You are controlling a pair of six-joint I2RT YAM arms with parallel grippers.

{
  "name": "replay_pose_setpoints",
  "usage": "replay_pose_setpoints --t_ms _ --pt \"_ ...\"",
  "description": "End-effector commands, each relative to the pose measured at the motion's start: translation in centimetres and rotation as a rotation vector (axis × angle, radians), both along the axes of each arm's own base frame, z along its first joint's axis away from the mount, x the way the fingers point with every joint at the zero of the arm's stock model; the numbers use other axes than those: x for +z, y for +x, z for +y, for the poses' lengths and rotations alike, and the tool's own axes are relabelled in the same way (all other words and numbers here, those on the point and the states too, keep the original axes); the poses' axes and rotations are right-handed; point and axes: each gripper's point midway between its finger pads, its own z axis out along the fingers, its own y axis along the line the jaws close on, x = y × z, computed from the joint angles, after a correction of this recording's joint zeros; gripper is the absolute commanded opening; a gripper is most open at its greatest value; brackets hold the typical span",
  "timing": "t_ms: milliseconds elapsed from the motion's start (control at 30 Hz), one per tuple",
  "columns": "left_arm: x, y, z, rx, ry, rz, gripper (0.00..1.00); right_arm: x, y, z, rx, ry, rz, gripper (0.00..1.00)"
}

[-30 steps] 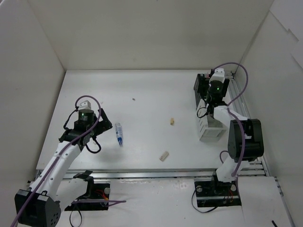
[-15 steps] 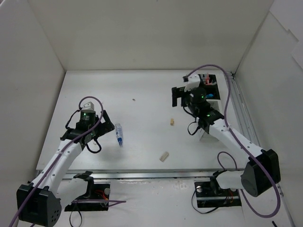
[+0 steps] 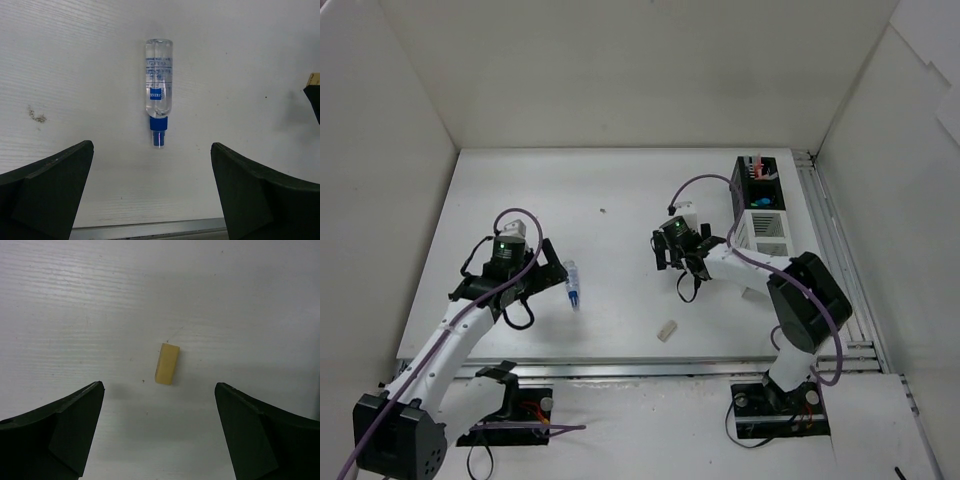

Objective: Sort the stationery into containers
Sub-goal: Pick up the stationery from the center of the board, then place the stationery in the storage box.

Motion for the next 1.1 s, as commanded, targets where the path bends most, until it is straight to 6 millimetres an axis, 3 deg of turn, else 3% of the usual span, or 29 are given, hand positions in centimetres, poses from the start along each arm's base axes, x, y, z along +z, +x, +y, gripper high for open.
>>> replay_pose_setpoints --t_ms 0,33,133,167,333,367,400,500,533,567,600,667,700,800,867,933,1067 --pt "2.2 0.2 -1.0 -0.072 -0.005 -0.082 1.00 1.7 2.5 0.6 -0.101 0.069 -0.061 0.89" --pt "2.4 0.1 -1.2 -0.090 0.002 -0.089 1.00 0.8 2.3 0.7 -0.101 0.070 -0.040 0.86" --pt "3.0 -0.1 -2.1 -0.136 0.015 -0.107 1.00 -0.1 2.6 1.0 -0.106 0.083 -0.023 0.60" --pt "3.0 -0.2 -2.5 -0.151 0.024 -0.107 0.99 0.1 3.0 0.9 -0.115 0.083 -0.033 0.48" --pt "3.6 -0.4 -3.8 -0.205 0.047 -0.118 1.00 0.8 3.9 -0.2 -0.137 0.090 -0.052 0.19" --pt "3.8 -0.4 -4.1 -0.216 0.055 -0.128 0.99 1.2 4.1 -0.4 -0.132 0.091 -0.060 0.04" --pt "4.0 -0.5 -4.6 -0.238 0.057 -0.137 0.99 1.6 4.2 -0.6 -0.130 0.091 -0.069 0.00" --pt "4.6 -0.5 -5.2 -0.283 0.081 -0.166 1.00 4.3 4.5 -0.8 -0.084 0.108 -0.132 0.00" --pt "5.0 -0.5 -5.5 -0.298 0.084 -0.179 0.99 6.7 4.5 -1.0 -0.076 0.128 -0.180 0.00" --pt "5.3 -0.6 -6.0 -0.324 0.086 -0.189 1.00 7.6 4.5 -1.9 -0.081 0.110 -0.205 0.00" --pt "5.4 -0.7 -6.3 -0.356 0.097 -0.198 1.00 10.2 4.4 -2.6 -0.091 0.131 -0.259 0.00" --pt "5.7 -0.7 -7.6 -0.419 0.090 -0.219 0.99 12.0 4.1 -4.9 -0.131 0.101 -0.301 0.00" --pt "5.8 -0.8 -8.0 -0.447 0.093 -0.229 0.99 14.2 3.7 -5.9 -0.150 0.114 -0.348 0.00" --pt "5.9 -0.5 -9.7 -0.508 0.099 -0.246 1.00 16.8 3.3 -10.0 -0.238 0.080 -0.414 0.00" --pt "5.4 -0.5 -10.8 -0.546 0.108 -0.232 0.99 17.4 3.2 -13.3 -0.317 0.055 -0.417 0.00" --pt "5.1 -0.2 -11.8 -0.583 0.125 -0.217 0.99 18.0 2.8 -14.7 -0.345 0.057 -0.423 0.00" --pt "4.9 -0.4 -15.0 -0.689 0.136 -0.218 0.99 16.3 2.3 -18.1 -0.408 0.057 -0.354 0.00"
